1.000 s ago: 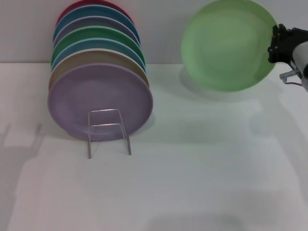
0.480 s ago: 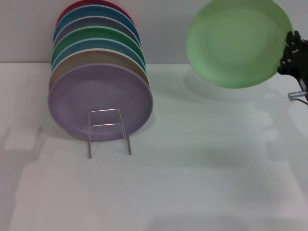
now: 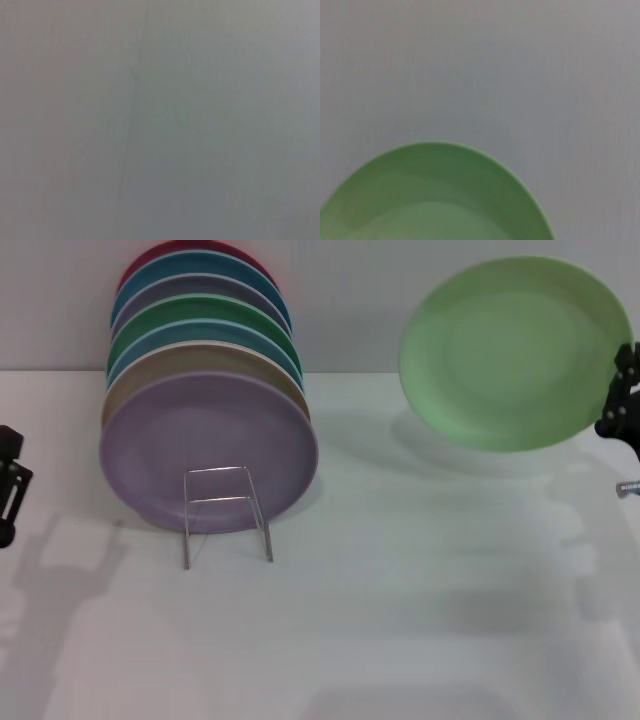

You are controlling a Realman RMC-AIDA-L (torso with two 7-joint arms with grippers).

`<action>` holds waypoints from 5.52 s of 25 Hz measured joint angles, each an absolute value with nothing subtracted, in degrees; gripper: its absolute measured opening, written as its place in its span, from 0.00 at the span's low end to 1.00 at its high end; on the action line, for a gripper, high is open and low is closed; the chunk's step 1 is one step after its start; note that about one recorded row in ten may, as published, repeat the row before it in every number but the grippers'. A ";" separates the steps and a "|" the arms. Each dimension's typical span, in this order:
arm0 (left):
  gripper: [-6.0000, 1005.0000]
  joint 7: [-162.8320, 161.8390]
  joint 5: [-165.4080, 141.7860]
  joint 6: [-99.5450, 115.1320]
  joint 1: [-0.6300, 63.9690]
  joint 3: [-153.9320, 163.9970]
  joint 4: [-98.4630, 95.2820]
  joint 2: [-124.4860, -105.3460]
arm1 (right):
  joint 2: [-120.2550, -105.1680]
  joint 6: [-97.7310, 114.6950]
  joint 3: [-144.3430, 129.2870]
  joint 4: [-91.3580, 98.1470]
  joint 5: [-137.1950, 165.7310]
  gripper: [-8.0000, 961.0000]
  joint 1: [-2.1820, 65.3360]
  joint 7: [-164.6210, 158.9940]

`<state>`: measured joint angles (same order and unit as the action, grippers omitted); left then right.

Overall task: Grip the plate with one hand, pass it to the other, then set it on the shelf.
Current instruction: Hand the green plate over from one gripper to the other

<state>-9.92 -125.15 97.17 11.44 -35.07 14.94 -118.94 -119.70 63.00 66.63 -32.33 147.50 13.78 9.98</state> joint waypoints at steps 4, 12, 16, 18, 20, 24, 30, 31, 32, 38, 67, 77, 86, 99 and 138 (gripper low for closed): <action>0.80 -9.58 -125.15 97.03 11.16 -33.12 15.56 -118.99 | -119.77 65.58 64.55 -31.39 147.40 0.07 12.70 10.31; 0.80 -9.01 -125.16 96.77 10.73 -28.40 15.67 -119.09 | -119.81 71.25 57.92 -31.05 147.37 0.07 9.57 11.27; 0.80 -8.61 -125.14 97.10 9.67 -26.29 17.20 -119.09 | -119.87 74.73 51.76 -33.21 143.38 0.07 6.58 15.05; 0.80 -6.63 -125.11 96.60 9.52 -23.90 18.65 -119.09 | -119.88 78.49 43.80 -34.91 135.31 0.08 5.08 20.47; 0.80 -5.91 -125.11 96.33 9.61 -23.00 18.99 -119.09 | -119.89 79.86 40.64 -35.31 132.09 0.08 4.87 22.29; 0.80 -2.39 -125.17 94.85 10.24 -19.72 20.45 -119.09 | -119.89 84.28 29.30 -35.96 120.36 0.08 5.62 27.02; 0.80 -2.17 -125.16 91.89 11.59 -16.46 20.64 -119.00 | -119.88 88.11 18.00 -38.80 107.17 0.08 8.29 33.39; 0.80 -2.17 -125.15 91.62 11.64 -16.15 20.64 -118.99 | -119.88 88.41 16.93 -39.49 106.14 0.08 8.47 34.64; 0.80 -2.17 -125.15 91.36 11.69 -15.87 20.64 -119.00 | -119.88 88.41 16.93 -39.49 106.14 0.08 8.47 34.64; 0.80 -2.02 -125.16 89.86 12.02 -14.01 20.87 -119.11 | -119.88 89.38 11.71 -43.78 104.37 0.09 8.46 41.60; 0.80 -2.64 -124.74 80.81 17.56 -14.13 23.77 -118.92 | -119.88 84.30 8.23 -45.44 104.05 0.10 11.07 43.39; 0.80 -2.72 -124.78 79.62 17.93 -15.06 23.20 -118.82 | -119.88 84.25 7.57 -45.51 104.15 0.10 11.24 44.11; 0.77 -2.72 -124.76 77.70 18.19 -15.11 23.20 -118.91 | -119.88 84.10 7.47 -45.44 104.07 0.11 11.33 44.12; 0.34 -2.68 -125.03 76.94 17.94 -15.07 23.11 -118.91 | -119.88 84.11 7.38 -45.33 104.05 0.11 11.27 44.15; 0.05 -2.49 -124.80 75.78 18.44 -16.07 23.13 -118.91 | -119.88 84.14 6.97 -44.96 104.46 0.13 11.49 44.65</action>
<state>-2.49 -124.80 75.78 18.44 -16.07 23.13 -118.91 -119.88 84.14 6.97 -44.96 104.46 11.49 44.65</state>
